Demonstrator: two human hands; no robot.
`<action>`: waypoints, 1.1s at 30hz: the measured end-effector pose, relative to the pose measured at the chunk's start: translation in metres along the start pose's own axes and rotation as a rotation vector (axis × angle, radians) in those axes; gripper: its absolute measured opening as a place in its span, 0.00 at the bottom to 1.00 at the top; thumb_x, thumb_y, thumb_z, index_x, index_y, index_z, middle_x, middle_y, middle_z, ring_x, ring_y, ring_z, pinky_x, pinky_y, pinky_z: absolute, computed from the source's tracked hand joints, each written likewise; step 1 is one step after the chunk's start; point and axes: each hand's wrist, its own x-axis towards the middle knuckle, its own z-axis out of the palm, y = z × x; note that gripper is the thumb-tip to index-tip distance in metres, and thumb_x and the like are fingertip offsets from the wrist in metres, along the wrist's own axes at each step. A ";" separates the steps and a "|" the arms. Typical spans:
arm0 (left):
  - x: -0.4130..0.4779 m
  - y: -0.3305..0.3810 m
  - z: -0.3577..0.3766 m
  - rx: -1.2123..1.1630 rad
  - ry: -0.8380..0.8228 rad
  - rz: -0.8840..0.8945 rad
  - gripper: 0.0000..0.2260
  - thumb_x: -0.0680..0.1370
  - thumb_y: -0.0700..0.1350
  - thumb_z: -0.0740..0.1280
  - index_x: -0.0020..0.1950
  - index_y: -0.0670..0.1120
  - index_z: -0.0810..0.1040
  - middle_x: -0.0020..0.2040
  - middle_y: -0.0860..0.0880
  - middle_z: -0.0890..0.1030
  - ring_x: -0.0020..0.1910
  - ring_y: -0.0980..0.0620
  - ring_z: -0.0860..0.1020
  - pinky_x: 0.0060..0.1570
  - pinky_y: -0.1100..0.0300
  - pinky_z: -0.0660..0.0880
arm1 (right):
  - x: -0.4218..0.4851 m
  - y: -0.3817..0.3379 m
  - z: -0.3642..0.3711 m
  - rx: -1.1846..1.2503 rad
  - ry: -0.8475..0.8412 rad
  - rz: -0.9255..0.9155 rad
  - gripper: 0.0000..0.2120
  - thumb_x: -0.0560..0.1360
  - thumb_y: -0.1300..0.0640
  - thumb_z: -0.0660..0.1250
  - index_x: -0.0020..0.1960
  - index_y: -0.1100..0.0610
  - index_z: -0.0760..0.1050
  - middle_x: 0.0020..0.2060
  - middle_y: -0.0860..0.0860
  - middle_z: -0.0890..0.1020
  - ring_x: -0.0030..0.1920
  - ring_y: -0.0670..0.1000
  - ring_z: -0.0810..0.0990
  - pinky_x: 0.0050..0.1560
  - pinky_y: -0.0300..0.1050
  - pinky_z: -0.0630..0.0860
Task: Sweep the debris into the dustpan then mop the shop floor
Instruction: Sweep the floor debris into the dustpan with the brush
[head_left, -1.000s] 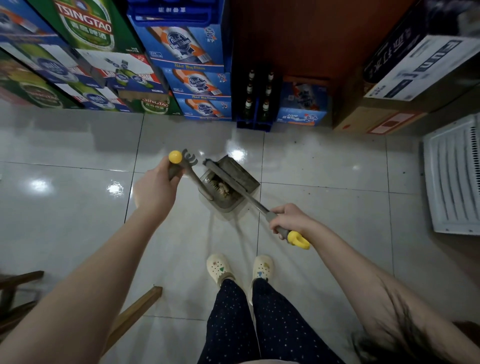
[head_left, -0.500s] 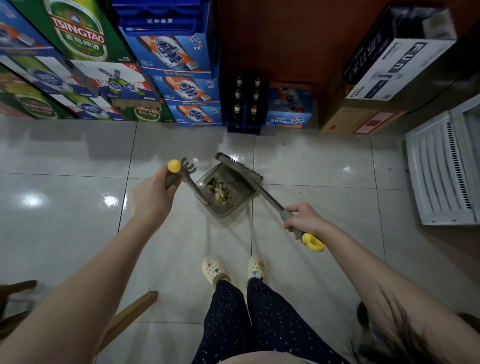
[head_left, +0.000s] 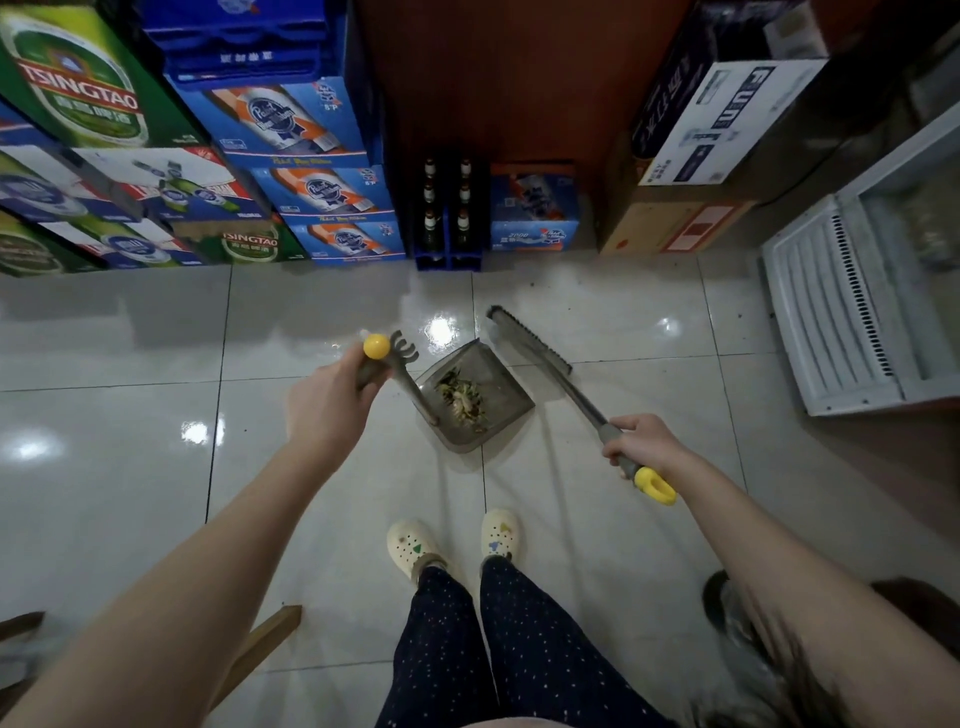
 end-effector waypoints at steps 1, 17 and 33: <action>0.001 0.004 0.003 0.001 -0.005 0.006 0.14 0.79 0.55 0.61 0.56 0.47 0.72 0.42 0.41 0.81 0.43 0.36 0.77 0.34 0.54 0.64 | 0.004 0.005 -0.007 0.012 0.018 0.007 0.21 0.70 0.73 0.66 0.62 0.63 0.74 0.39 0.59 0.77 0.30 0.53 0.73 0.18 0.35 0.70; -0.001 0.032 0.018 0.047 0.015 0.005 0.14 0.77 0.56 0.64 0.57 0.48 0.74 0.37 0.42 0.79 0.40 0.36 0.77 0.32 0.56 0.60 | 0.080 0.030 -0.043 0.065 0.143 0.097 0.04 0.66 0.71 0.68 0.41 0.67 0.77 0.26 0.58 0.74 0.23 0.53 0.72 0.29 0.40 0.70; -0.044 -0.057 -0.024 0.126 0.057 -0.110 0.13 0.78 0.56 0.62 0.57 0.49 0.74 0.33 0.43 0.76 0.36 0.37 0.76 0.33 0.55 0.67 | 0.020 0.004 0.083 0.034 -0.208 0.006 0.25 0.69 0.72 0.66 0.66 0.66 0.71 0.37 0.59 0.77 0.36 0.56 0.76 0.26 0.41 0.71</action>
